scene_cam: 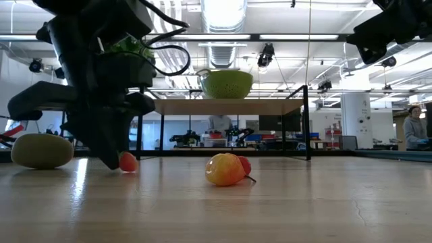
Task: Pick & Place Fruit
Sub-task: Put the red strawberry into the green strainer bowl on the shelf
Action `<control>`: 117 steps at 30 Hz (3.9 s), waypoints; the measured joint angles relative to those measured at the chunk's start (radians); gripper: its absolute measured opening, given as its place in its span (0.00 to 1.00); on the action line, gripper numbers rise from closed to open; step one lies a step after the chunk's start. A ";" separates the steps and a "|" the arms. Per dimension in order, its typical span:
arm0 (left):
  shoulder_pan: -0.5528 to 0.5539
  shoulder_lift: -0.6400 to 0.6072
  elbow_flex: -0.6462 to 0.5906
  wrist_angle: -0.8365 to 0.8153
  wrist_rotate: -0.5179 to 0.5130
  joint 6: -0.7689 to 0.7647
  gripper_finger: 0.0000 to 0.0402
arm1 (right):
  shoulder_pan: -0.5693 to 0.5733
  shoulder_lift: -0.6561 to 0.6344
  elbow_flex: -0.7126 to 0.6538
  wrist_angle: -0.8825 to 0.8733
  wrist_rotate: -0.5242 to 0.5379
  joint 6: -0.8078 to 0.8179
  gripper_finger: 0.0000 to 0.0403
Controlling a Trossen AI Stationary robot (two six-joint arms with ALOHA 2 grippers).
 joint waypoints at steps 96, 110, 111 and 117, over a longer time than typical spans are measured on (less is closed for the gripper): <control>0.639 -0.004 0.534 0.150 -0.092 0.176 0.09 | 0.000 0.000 0.000 0.000 0.000 0.000 0.50; 0.637 -0.006 0.535 0.151 -0.092 0.222 0.32 | 0.000 0.000 0.000 0.000 0.000 0.000 0.40; 0.635 -0.007 0.539 0.140 -0.092 0.230 0.32 | 0.000 0.000 0.000 0.000 0.000 0.000 0.39; 0.599 -0.010 0.656 -0.066 -0.092 0.253 0.33 | 0.000 0.000 0.000 0.000 0.000 0.000 0.34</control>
